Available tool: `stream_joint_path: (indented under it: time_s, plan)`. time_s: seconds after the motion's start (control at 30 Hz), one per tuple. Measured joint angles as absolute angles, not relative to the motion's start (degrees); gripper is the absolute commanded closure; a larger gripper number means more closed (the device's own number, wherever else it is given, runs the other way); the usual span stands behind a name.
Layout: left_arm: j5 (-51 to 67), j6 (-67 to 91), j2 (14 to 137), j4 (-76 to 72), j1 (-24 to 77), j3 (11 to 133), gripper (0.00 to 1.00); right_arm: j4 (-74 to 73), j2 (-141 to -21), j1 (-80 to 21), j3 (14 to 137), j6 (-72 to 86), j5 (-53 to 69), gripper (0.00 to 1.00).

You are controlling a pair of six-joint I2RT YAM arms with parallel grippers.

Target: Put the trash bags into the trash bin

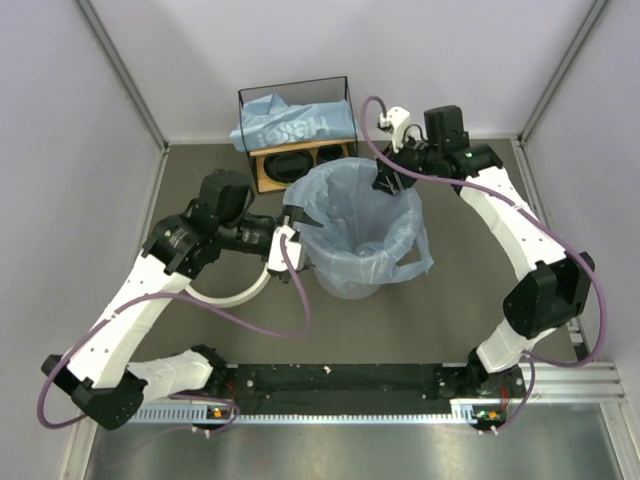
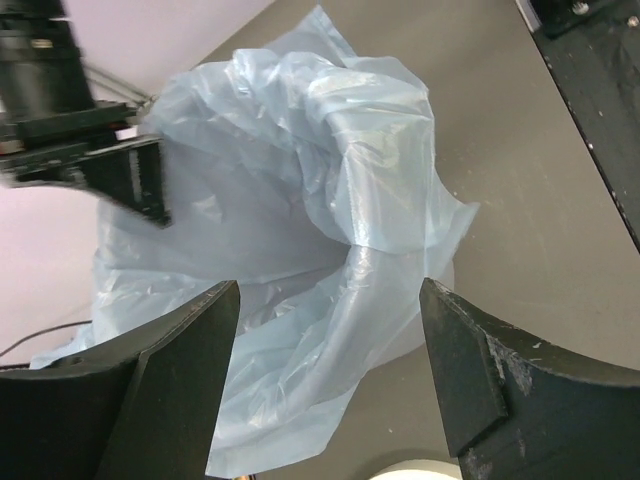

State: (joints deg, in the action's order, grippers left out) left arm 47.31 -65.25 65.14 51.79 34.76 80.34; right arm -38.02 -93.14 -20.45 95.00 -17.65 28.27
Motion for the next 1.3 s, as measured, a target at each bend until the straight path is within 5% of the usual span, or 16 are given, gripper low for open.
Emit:
stream_joint_path:
  time_s: [0.13, 0.2, 0.23, 0.27, 0.3, 0.67, 0.97, 1.3]
  plan:
    - [47.3, -58.0, 62.3, 46.1, 33.1, 78.4, 0.21, -39.2, -93.3, -21.0, 92.7, -21.0, 27.9, 0.48]
    - [46.9, -53.3, 61.5, 42.6, 31.6, 77.5, 0.21, -39.2, -93.3, -21.6, 91.3, -22.8, 27.4, 0.59]
    - [46.5, -50.2, 61.3, 40.3, 30.4, 77.0, 0.21, -39.1, -93.3, -22.1, 90.7, -23.3, 27.1, 0.66]
    - [46.0, -47.1, 61.1, 37.9, 29.1, 76.6, 0.21, -38.6, -93.1, -22.3, 90.7, -23.7, 26.8, 0.88]
    - [45.4, -44.1, 61.1, 35.7, 28.0, 76.3, 0.21, -38.1, -92.7, -22.7, 90.6, -23.9, 26.3, 1.0]
    - [39.0, -14.6, 61.1, 16.4, 14.2, 72.8, 0.21, -30.5, -79.9, -25.1, 81.1, -21.0, 21.0, 1.0]
    - [38.0, -6.9, 61.2, 12.3, 7.6, 68.4, 0.25, -23.2, -58.9, -31.2, 70.1, -23.4, 15.1, 1.0]
    - [46.5, -4.7, 67.7, 16.0, 6.0, 72.7, 0.31, -28.9, -66.3, -30.8, 74.7, -18.8, 14.6, 1.0]
